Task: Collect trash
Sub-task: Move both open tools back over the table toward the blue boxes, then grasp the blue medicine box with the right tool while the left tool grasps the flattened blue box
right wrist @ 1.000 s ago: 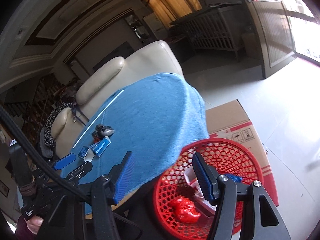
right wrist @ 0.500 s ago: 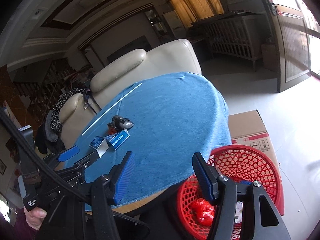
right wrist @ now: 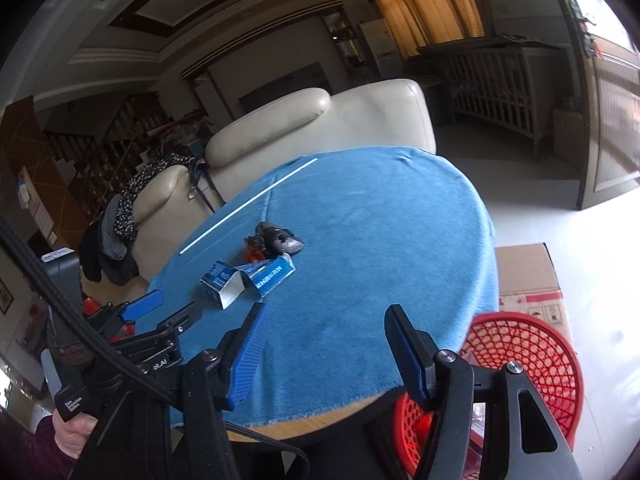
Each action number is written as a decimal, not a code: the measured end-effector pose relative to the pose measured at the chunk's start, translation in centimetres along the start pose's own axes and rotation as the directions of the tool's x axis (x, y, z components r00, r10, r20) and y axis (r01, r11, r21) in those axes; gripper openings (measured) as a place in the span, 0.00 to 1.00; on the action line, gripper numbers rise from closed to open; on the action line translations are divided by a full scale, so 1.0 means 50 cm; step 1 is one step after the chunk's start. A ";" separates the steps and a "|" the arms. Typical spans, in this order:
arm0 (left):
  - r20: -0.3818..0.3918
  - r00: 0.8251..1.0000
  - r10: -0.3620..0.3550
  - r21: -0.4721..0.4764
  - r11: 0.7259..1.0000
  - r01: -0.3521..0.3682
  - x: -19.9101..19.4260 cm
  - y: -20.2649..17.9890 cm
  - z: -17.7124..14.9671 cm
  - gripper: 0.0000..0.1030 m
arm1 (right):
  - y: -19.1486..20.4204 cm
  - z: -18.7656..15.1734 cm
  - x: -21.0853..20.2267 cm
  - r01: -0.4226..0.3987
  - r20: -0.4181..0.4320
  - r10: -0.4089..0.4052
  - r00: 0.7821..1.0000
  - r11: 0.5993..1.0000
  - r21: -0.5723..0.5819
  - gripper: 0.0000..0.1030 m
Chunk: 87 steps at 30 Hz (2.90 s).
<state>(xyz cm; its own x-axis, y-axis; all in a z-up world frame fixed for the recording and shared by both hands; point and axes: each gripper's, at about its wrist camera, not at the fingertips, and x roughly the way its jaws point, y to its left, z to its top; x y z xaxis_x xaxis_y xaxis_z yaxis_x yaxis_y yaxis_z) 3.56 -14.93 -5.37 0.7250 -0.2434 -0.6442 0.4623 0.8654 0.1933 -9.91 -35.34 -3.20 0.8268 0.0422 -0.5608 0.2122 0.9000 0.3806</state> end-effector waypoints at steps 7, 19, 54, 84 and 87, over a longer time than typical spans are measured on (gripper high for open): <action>-0.012 1.000 0.025 -0.037 0.999 -0.026 0.016 0.044 -0.008 0.66 | 0.042 0.015 0.028 -0.023 -0.012 0.023 1.000 0.999 -0.037 0.62; -0.041 0.996 0.073 -0.092 0.993 -0.077 0.036 0.108 -0.024 0.66 | 0.108 0.027 0.080 -0.067 -0.049 0.062 0.997 0.994 -0.092 0.62; -0.152 0.983 0.104 -0.166 0.978 -0.130 0.146 0.229 -0.052 0.66 | 0.191 0.053 0.241 -0.111 -0.170 0.086 0.982 0.983 -0.145 0.62; -0.380 0.899 -0.217 -0.430 0.902 0.036 0.381 0.340 0.098 0.67 | 0.072 0.129 0.620 -0.293 -0.363 0.312 0.878 0.950 0.110 0.69; -0.399 0.877 -0.269 -0.496 0.867 0.041 0.407 0.342 0.109 0.67 | 0.076 0.131 0.641 -0.337 -0.379 0.345 0.858 0.937 0.090 0.71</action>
<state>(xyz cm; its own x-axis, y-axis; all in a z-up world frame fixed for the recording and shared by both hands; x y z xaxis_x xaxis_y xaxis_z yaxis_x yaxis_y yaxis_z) 29.00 -7.46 -11.15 0.3079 -0.2716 -0.9118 0.1773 0.9580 -0.2255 20.80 -33.42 -14.89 0.5855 0.5117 -0.6288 -0.0328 0.7899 0.6123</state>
